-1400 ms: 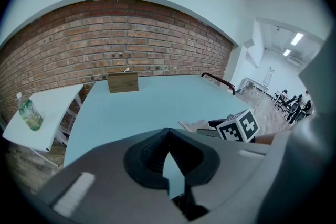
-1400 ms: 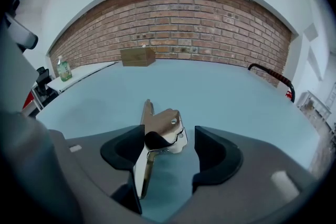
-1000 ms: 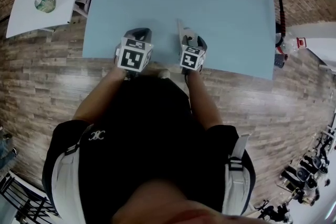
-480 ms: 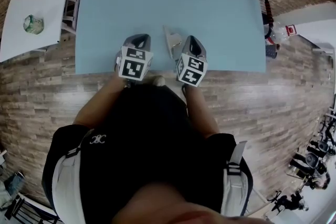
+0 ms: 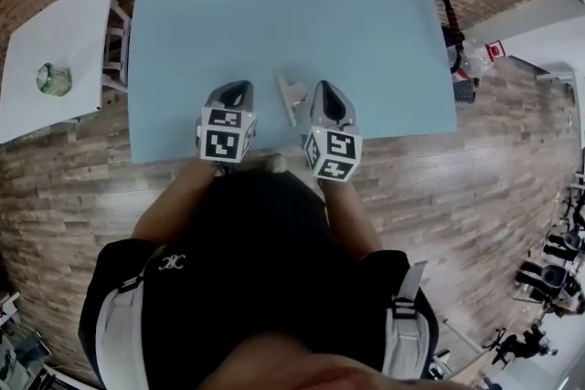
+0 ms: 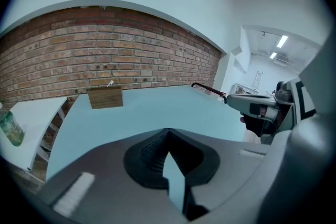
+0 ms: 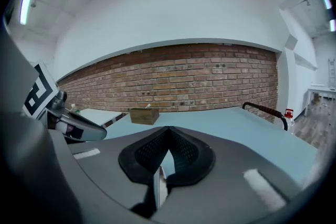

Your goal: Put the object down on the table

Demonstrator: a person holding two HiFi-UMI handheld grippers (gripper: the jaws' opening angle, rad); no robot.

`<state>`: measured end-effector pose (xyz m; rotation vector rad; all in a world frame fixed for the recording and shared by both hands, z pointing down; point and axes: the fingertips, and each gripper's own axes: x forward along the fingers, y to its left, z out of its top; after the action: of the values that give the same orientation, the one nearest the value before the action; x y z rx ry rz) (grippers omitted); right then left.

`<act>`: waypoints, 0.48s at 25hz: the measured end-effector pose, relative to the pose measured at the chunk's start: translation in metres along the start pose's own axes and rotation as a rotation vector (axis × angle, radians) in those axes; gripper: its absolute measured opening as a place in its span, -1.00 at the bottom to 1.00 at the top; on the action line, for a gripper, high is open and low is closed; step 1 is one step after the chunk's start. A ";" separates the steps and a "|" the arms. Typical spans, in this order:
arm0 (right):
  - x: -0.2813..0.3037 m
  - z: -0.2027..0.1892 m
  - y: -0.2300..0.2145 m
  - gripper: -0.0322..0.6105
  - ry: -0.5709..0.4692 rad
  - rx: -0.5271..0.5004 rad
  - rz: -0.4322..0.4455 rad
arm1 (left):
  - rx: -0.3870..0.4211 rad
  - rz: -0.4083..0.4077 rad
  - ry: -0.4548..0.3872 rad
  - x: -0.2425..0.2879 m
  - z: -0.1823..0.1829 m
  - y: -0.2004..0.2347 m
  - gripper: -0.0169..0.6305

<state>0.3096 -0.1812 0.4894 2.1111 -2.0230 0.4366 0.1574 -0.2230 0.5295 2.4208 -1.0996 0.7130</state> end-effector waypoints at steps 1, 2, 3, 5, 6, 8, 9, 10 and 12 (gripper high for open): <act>0.000 0.000 0.003 -0.86 -0.001 0.003 0.014 | 0.000 -0.002 0.004 0.001 -0.001 0.000 -0.95; 0.000 0.000 0.004 -0.86 0.000 0.008 0.028 | 0.001 -0.004 0.007 0.002 -0.001 0.000 -0.95; 0.000 0.000 0.005 -0.86 0.001 0.015 0.038 | 0.001 -0.005 0.009 0.004 0.000 0.000 -0.95; 0.002 0.000 0.004 -0.86 0.002 0.027 0.044 | 0.001 -0.010 0.007 0.006 0.003 -0.001 -0.95; 0.003 -0.001 0.004 -0.86 0.003 0.030 0.042 | -0.001 -0.014 0.005 0.007 0.004 -0.001 -0.95; 0.005 -0.002 0.004 -0.86 0.004 0.031 0.037 | -0.009 -0.022 0.002 0.007 0.006 0.001 -0.95; 0.006 -0.002 0.004 -0.86 0.005 0.030 0.035 | -0.014 -0.023 -0.001 0.007 0.008 0.003 -0.95; 0.008 -0.002 0.004 -0.86 0.006 0.031 0.034 | -0.018 -0.022 -0.003 0.008 0.010 0.004 -0.95; 0.008 -0.004 0.003 -0.86 0.010 0.034 0.030 | -0.020 -0.017 -0.006 0.008 0.012 0.008 -0.95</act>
<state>0.3069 -0.1879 0.4959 2.0967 -2.0587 0.4885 0.1591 -0.2383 0.5256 2.4143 -1.0818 0.6862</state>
